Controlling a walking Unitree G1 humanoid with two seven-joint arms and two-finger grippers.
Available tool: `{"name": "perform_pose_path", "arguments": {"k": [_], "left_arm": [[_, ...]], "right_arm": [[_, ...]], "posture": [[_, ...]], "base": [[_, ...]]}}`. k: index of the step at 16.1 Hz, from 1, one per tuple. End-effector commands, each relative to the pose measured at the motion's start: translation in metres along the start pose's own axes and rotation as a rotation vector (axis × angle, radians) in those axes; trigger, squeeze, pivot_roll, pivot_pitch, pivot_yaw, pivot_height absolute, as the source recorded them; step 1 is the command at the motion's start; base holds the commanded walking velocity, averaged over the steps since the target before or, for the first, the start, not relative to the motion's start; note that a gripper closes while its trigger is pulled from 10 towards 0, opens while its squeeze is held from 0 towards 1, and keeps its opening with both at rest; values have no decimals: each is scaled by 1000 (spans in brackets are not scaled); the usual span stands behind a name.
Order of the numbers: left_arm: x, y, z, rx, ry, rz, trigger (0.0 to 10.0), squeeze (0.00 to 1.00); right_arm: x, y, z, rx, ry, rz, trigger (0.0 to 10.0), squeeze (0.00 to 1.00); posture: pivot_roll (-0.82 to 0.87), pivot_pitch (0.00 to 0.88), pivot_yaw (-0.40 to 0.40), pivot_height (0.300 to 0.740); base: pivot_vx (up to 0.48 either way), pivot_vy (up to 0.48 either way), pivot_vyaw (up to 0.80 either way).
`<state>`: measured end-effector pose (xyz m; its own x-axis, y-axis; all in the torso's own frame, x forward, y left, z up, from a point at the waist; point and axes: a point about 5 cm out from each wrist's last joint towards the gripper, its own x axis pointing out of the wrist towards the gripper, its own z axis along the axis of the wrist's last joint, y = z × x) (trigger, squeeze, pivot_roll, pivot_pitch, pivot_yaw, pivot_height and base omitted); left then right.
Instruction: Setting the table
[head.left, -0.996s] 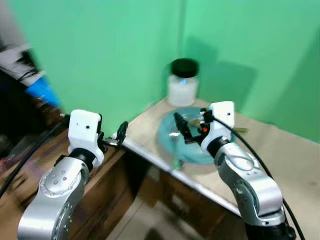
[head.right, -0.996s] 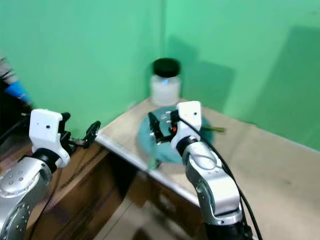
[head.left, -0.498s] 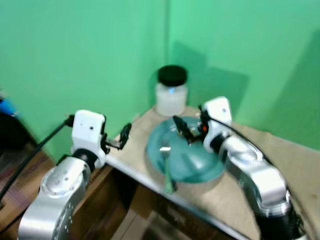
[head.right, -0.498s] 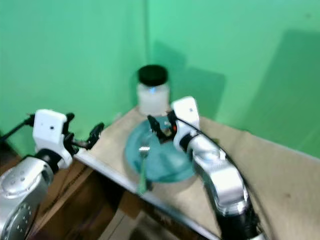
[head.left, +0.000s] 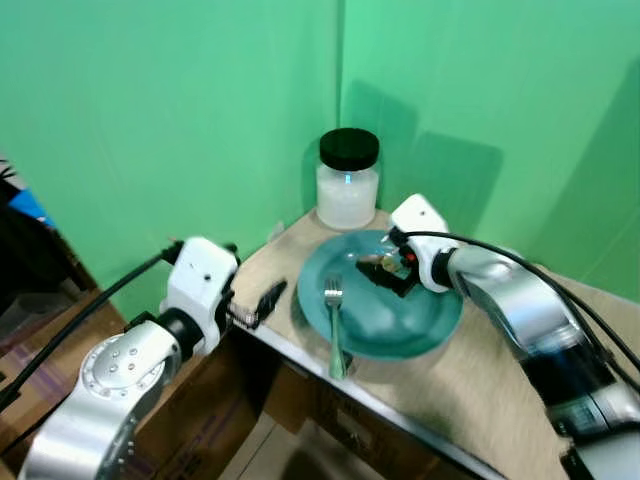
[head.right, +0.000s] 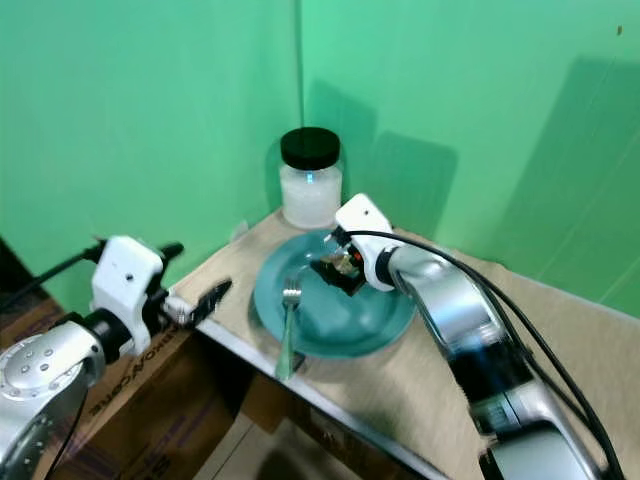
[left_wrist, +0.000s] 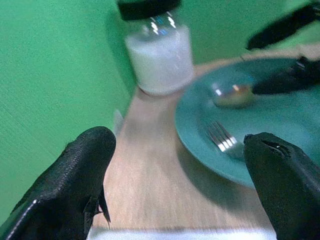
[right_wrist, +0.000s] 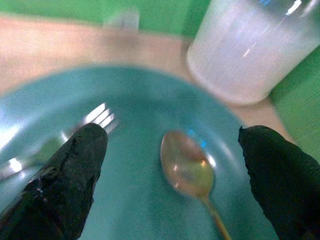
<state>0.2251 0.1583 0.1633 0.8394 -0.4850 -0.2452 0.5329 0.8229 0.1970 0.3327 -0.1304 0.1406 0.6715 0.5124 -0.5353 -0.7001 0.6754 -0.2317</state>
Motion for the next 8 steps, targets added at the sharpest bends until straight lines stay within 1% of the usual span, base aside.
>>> {"name": "perform_pose_path", "arguments": {"k": [1,2,3,4,5,6,8], "left_arm": [[0,-1,-1,12,6,-49,10000,0],[-3,0,-3,32,16,-93,10000,0],[-3,1,-4,36,18,-106,10000,0],[-7,1,-5,42,28,-145,10000,0],[-10,1,-7,49,37,-186,10000,0],[-14,-1,-8,60,48,-234,10000,0],[-16,-4,-7,56,43,-269,10000,0]], "right_arm": [[3,-6,1,-34,22,-3,10000,0],[7,-9,2,-62,61,0,10000,0],[8,-9,3,-67,71,3,10000,0],[11,-10,3,-80,109,9,10000,0],[16,-15,2,-97,155,-1,10000,0],[20,-23,0,-71,184,-19,10000,0],[21,-29,-4,-34,207,-21,10000,0]], "posture": [[-51,0,34,740],[-52,0,27,740],[-52,0,25,740],[-51,0,22,740],[-49,0,18,740],[-46,0,13,740],[-46,0,12,740]], "base": [[0,0,0],[0,0,0],[0,0,0],[0,0,0],[0,0,0],[0,0,0],[0,0,0]]}}
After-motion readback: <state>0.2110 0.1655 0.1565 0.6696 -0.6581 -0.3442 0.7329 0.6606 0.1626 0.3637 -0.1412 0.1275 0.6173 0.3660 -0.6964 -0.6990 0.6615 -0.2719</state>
